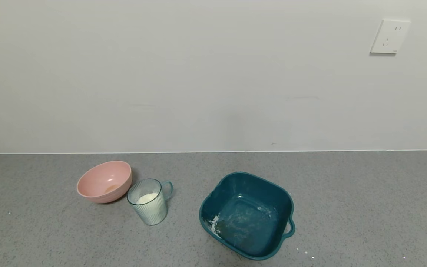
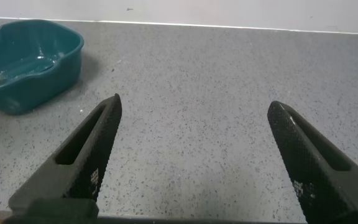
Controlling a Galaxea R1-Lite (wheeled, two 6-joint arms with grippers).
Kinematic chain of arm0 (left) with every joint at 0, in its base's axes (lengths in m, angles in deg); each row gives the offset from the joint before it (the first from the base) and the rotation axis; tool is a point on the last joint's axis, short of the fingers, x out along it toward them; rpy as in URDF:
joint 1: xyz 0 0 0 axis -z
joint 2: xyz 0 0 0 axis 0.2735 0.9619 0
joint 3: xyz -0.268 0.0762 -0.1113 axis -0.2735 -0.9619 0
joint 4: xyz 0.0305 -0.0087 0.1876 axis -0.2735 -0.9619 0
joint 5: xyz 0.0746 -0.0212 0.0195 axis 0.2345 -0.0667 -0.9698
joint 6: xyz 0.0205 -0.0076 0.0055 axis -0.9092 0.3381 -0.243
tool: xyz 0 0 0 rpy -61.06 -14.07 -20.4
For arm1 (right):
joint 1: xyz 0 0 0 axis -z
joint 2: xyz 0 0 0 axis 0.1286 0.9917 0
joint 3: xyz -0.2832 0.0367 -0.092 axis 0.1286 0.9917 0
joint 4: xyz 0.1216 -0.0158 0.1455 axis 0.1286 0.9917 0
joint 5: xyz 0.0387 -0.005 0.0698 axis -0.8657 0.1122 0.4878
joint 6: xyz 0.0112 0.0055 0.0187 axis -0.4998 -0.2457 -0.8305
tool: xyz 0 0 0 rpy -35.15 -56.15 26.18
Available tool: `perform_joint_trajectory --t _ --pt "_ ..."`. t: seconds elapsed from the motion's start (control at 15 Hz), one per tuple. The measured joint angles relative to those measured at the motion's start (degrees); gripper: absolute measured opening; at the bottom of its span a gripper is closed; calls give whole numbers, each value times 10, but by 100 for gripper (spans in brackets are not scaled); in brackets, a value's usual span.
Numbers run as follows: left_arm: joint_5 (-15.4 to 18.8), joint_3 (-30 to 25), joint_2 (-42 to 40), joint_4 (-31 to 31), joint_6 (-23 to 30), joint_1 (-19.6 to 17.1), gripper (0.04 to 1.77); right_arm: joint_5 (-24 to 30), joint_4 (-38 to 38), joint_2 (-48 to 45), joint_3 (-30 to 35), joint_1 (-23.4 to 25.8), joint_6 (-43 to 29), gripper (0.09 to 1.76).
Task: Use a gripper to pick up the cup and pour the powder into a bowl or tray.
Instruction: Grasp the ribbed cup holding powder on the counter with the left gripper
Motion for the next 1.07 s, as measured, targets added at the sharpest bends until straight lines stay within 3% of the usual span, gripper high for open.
perform_joint_trajectory --t 0.2,0.53,0.8,1.07 --pt "-2 21 0 -11 4 0 172 0 0 0 0 0 0 171" --pt "9 118 34 -88 1 0 172 0 0 0 0 0 0 171" --pt "10 194 141 -98 0 16 172 0 0 0 0 0 0 171" --pt "9 240 281 -99 -18 67 172 0 0 0 0 0 0 171"
